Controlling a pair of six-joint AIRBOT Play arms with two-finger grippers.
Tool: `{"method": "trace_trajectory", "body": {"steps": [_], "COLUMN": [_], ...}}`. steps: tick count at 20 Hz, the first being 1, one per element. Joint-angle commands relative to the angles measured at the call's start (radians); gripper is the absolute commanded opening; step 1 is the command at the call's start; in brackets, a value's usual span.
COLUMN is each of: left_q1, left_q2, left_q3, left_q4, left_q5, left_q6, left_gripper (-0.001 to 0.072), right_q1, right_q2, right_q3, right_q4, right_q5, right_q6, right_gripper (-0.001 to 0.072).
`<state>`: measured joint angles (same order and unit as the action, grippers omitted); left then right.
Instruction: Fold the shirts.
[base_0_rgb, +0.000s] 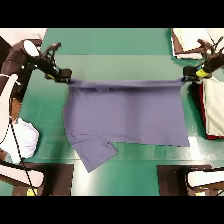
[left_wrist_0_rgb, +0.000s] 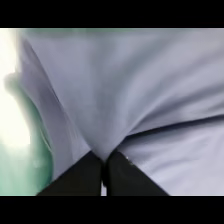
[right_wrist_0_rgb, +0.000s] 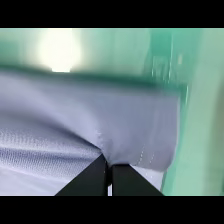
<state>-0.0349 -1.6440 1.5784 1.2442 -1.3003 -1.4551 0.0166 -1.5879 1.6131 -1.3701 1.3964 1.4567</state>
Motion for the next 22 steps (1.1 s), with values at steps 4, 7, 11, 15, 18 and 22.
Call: {"method": "trace_trajectory", "body": {"steps": [4,7,11,15,18,22], "left_q1": [0.000,0.000,0.000,-0.003,-0.003,-0.003], "left_q2": [0.000,0.030,0.249,0.524,0.691,0.794], "left_q3": [-0.158,-0.158,-0.301,-0.681,-0.941,-1.141], "left_q4": [-0.078,-0.074,0.021,-0.003,-0.030,-0.189], "left_q5": [-0.055,-0.111,-0.094,-0.094,-0.088,-0.011], "left_q6": [0.015,0.016,-0.006,-0.069,-0.128,-0.142], "left_gripper": [0.0402,0.0536,0.0536,0.0536,0.0536,0.0536], "right_q1": [0.002,-0.013,-0.031,-0.006,0.015,0.010], "right_q2": [0.087,0.128,0.261,0.412,0.476,0.474], "right_q3": [-0.240,-0.243,-0.254,-0.329,-0.391,-0.399], "right_q4": [-0.010,0.001,0.017,0.018,0.018,0.079], "right_q5": [-0.037,-0.023,0.084,0.009,-0.063,-0.065], "right_q6": [0.002,0.002,0.002,0.002,0.002,0.001], "right_gripper": [0.0232,0.0454,0.0453,0.0453,0.0452,0.0451]}}
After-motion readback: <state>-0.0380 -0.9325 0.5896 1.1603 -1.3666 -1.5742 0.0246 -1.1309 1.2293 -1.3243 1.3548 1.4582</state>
